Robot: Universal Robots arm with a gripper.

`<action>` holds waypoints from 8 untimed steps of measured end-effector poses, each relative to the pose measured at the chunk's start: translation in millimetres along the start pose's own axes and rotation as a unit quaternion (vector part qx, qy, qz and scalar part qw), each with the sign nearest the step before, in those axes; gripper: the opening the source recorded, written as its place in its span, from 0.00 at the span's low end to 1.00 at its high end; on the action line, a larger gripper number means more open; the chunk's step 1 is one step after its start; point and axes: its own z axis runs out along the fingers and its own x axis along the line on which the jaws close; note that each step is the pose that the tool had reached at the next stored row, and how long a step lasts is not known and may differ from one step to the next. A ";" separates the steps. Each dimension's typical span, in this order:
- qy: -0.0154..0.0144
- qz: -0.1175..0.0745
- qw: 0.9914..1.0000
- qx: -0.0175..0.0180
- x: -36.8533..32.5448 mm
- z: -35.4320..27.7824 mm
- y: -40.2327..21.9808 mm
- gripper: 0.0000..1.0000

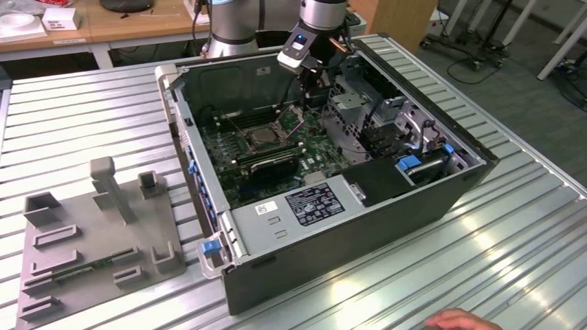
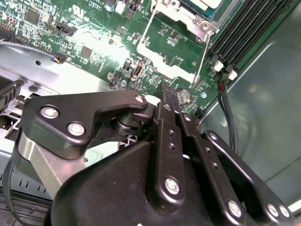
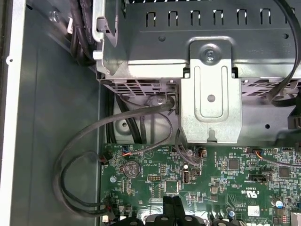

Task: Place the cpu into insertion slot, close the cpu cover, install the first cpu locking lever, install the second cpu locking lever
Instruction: 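Close the cpu cover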

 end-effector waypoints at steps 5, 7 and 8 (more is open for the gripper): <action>0.000 0.000 1.000 0.006 -0.1 2.2 -0.1 0.11; 0.000 0.000 1.000 0.006 -0.1 2.3 -0.1 0.11; 0.000 0.000 1.000 0.006 -0.1 2.3 -0.2 0.11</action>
